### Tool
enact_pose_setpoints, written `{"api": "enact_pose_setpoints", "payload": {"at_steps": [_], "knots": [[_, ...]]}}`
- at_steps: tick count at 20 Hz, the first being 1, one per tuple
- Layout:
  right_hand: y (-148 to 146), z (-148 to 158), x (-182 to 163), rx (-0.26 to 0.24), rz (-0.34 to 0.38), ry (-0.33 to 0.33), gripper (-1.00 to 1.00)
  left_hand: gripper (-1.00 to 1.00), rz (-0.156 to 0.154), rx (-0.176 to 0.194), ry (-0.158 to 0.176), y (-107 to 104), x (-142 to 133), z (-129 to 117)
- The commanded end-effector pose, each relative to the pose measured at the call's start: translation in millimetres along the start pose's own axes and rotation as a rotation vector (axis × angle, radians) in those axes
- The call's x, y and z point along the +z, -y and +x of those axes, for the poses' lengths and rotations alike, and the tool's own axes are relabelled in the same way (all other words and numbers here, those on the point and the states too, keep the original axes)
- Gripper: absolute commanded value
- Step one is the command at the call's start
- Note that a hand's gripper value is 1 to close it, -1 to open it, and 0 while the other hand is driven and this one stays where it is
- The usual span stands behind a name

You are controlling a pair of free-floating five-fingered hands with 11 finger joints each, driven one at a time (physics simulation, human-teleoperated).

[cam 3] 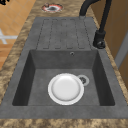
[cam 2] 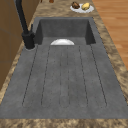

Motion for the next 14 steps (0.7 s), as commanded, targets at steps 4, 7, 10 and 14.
{"api": "enact_pose_setpoints", "payload": {"at_steps": [4,7,10,14], "knots": [[-13.0,-22.2,-7.7,-0.027,0.062,0.109,-1.0,0.0,0.0,0.0,0.0,0.0,0.0,0.0],[-17.6,-33.5,-8.2,-0.023,0.081,0.129,-1.0,0.0,0.0,0.0,0.0,0.0,0.0,0.0],[-32.1,-44.8,-4.1,-0.011,0.121,0.166,-1.0,0.0,0.0,0.0,0.0,0.0,0.0,0.0],[-50.5,-53.9,1.0,0.009,0.136,0.241,-1.0,0.0,0.0,0.0,0.0,0.0,0.0,0.0]]}}
